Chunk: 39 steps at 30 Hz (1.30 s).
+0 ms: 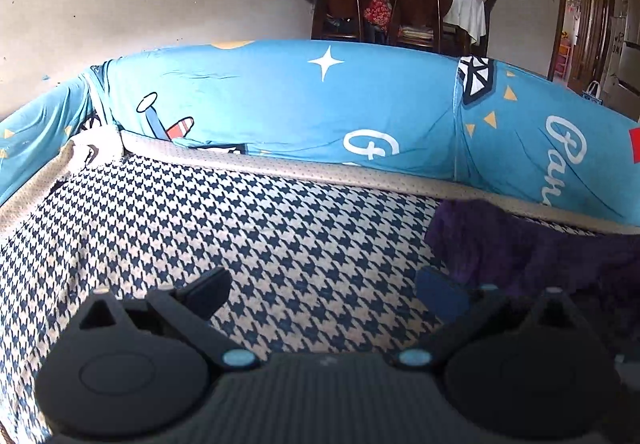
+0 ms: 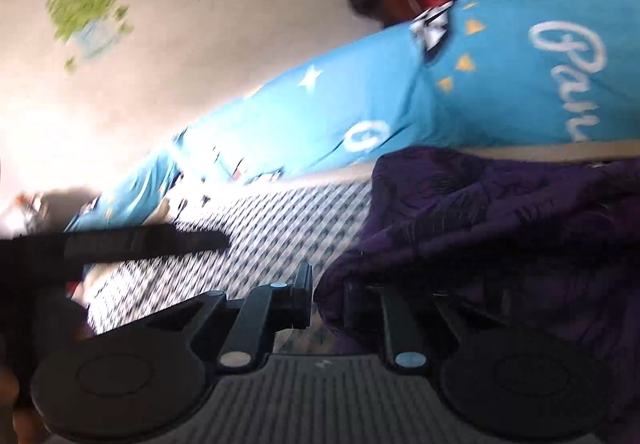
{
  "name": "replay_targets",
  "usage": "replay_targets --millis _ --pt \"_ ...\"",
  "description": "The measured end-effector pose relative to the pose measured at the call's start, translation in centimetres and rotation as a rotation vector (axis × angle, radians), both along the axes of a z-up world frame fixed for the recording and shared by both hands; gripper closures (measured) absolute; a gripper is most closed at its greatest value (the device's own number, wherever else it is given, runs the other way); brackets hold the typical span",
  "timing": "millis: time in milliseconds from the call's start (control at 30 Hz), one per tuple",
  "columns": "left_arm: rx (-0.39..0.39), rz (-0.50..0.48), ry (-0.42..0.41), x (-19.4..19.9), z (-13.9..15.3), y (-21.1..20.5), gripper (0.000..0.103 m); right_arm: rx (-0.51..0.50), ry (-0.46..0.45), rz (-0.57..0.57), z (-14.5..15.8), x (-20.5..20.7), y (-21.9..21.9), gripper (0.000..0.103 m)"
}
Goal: Fold clothes
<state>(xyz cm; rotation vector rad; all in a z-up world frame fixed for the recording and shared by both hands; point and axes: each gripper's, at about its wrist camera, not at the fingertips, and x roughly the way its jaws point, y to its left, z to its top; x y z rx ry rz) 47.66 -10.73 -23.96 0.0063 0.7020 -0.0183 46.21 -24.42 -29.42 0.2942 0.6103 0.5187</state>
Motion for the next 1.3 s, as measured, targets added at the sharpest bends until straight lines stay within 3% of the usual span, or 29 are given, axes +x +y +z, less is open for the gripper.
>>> replay_targets --millis 167,333,500,667,867,1000,1167,1300 --pt "-0.025 0.006 0.01 0.1 0.1 0.7 0.0 -0.152 0.034 0.077 -2.5 -2.0 3.4 0.075" --pt "-0.029 0.015 0.007 0.1 0.1 1.0 0.0 -0.063 0.132 0.037 -1.9 -1.6 1.3 0.069" --pt "-0.034 0.026 0.016 0.1 -0.1 1.2 0.0 -0.048 0.101 -0.019 0.9 -2.5 -2.1 0.069" --pt "-0.036 0.006 0.024 0.0 -0.3 0.4 0.0 0.021 0.092 -0.192 2.4 -2.4 -7.0 0.064" --pt "-0.02 -0.022 0.031 -0.3 -0.7 -0.9 0.0 0.191 0.17 -0.419 1.5 -1.5 -12.5 0.059" --pt "-0.02 -0.035 0.037 -0.4 -0.9 -1.3 0.0 0.258 0.219 -0.505 0.6 -0.9 -14.2 0.059" --pt "-0.017 -0.039 0.042 -0.5 -1.1 -1.3 0.0 0.3 0.251 -0.582 0.1 -0.9 -15.2 0.059" --pt "-0.023 -0.036 0.045 -0.5 -1.1 -1.1 0.0 0.262 0.24 -0.636 0.4 -1.3 -15.3 0.059"
